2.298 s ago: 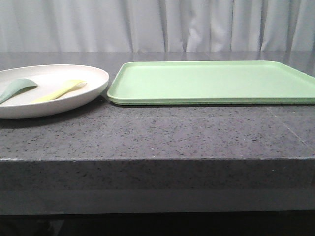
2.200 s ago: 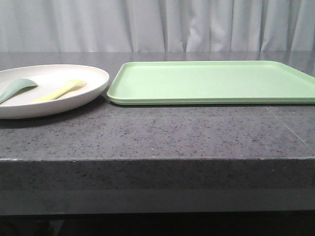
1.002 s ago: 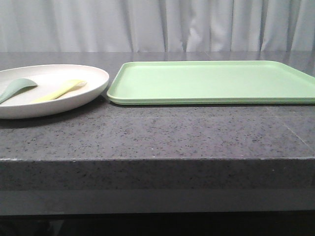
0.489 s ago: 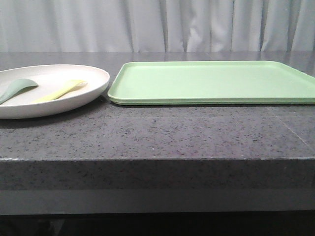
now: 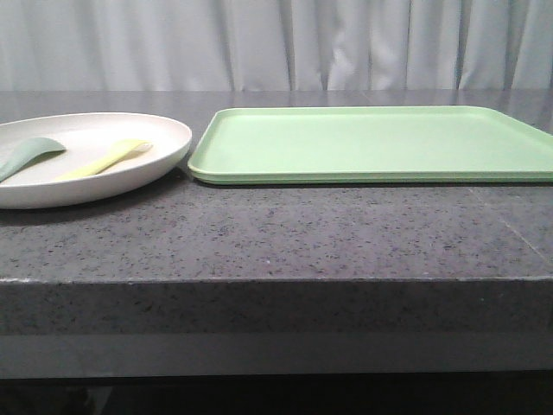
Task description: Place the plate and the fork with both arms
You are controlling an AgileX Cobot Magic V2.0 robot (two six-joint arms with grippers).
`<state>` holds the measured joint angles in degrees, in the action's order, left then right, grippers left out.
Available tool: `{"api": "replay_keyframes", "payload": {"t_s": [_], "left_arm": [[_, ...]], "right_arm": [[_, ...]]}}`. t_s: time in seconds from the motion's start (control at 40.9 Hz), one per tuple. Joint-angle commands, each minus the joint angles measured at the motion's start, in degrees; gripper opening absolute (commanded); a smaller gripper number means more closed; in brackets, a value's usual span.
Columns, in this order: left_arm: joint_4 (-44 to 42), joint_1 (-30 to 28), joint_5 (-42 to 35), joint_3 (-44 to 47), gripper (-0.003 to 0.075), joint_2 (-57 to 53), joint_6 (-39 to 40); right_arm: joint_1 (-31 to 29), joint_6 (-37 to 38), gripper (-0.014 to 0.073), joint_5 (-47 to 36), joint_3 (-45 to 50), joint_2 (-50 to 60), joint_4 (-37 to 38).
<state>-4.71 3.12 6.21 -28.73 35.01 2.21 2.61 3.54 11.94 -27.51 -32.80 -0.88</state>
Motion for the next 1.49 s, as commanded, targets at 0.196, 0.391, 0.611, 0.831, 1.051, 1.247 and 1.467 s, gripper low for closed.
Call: {"api": "replay_keyframes", "payload": {"t_s": [0.196, 0.391, 0.611, 0.831, 1.051, 1.247, 1.467], "left_arm": [[1.02, -0.13, -5.46, -2.15, 0.0517, 0.32, -0.1], [7.59, -0.13, -5.84, -2.38, 0.0514, 0.47, 0.01], [9.05, -0.35, 4.27, -11.22, 0.0517, 9.85, 0.08], [7.22, -0.38, 24.54, -28.57, 0.0516, 23.08, 0.08], [2.38, -0.38, 48.99, -46.04, 0.0516, 37.65, 0.08], [3.74, -0.38, 56.17, -53.51, 0.0516, 49.38, 0.08], [3.88, -0.38, 56.39, -54.21, 0.0516, 56.3, 0.08]], "right_arm": [[-0.14, -0.36, 0.0614, -4.92, -2.01, -0.45, -0.06], [-0.14, -0.36, 0.0643, -5.32, -2.01, -0.5, -0.06], [-0.14, -0.36, 0.0643, -5.32, -2.01, -0.5, -0.06], [-0.14, -0.36, 0.0643, -5.26, -2.01, -0.5, -0.06], [-0.14, -0.36, 0.0643, -5.26, -2.01, -0.5, -0.06], [-0.14, -0.36, 0.0643, -5.26, -2.01, -0.5, -0.06], [-0.14, -0.36, 0.0643, -5.26, -2.01, -0.5, -0.06]]}}
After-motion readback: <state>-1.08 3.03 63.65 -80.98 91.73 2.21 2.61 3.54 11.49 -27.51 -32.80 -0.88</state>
